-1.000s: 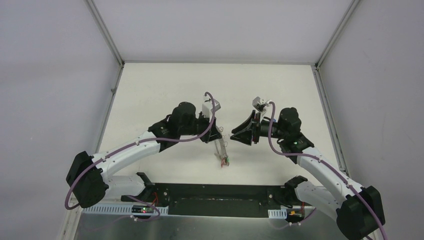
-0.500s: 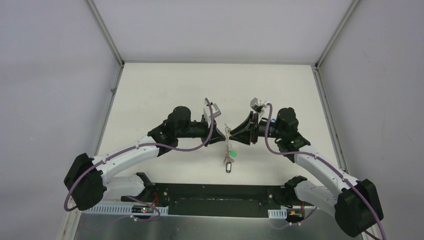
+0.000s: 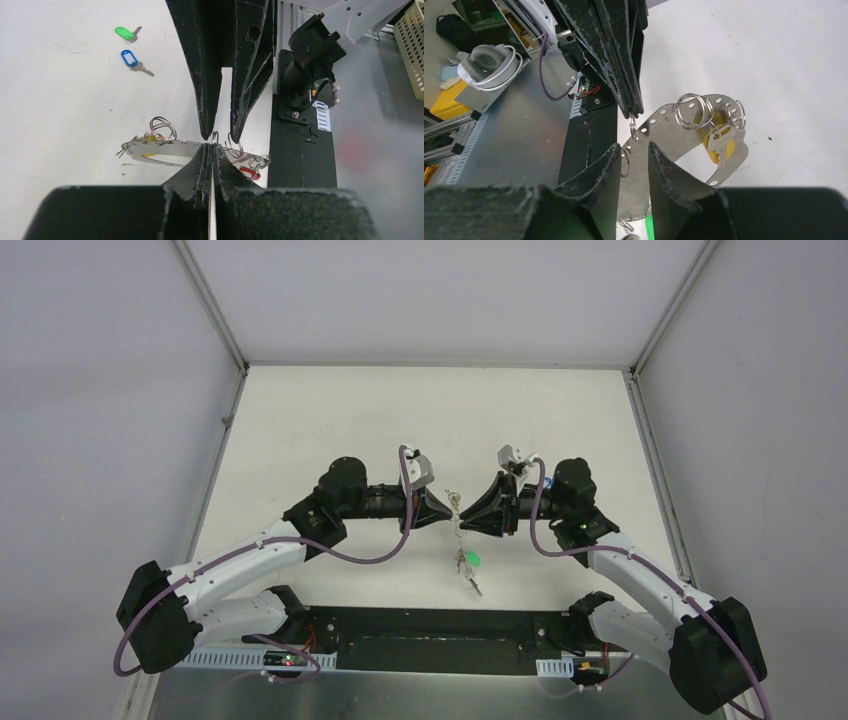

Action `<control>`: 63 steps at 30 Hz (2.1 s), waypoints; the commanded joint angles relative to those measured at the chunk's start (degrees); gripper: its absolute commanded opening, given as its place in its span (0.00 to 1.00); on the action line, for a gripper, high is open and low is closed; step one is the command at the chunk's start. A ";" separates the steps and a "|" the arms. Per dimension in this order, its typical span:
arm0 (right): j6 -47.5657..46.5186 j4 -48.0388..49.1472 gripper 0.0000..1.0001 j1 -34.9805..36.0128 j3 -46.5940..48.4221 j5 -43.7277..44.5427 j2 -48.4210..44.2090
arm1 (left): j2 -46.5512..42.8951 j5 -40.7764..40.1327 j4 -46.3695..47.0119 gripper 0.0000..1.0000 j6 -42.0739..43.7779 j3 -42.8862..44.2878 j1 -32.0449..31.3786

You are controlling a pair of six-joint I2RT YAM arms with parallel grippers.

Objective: Put the keys on the keyring

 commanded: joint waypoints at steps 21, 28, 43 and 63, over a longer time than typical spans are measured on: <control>-0.20 7.14 0.36 2.01 0.95 -0.31 1.91 | -1.74 2.24 5.33 0.00 3.26 -0.35 -1.41; -0.39 6.95 0.23 2.09 1.98 -0.82 2.34 | -1.26 1.88 5.36 0.00 3.02 -0.24 -1.52; 0.23 6.91 0.00 2.10 1.63 -1.47 -0.80 | -1.55 -0.89 1.65 0.00 2.49 -0.20 -1.65; -20.34 -31.65 0.00 2.34 14.94 3.61 -1.38 | -0.09 -2.92 -14.47 0.50 11.43 7.26 -1.76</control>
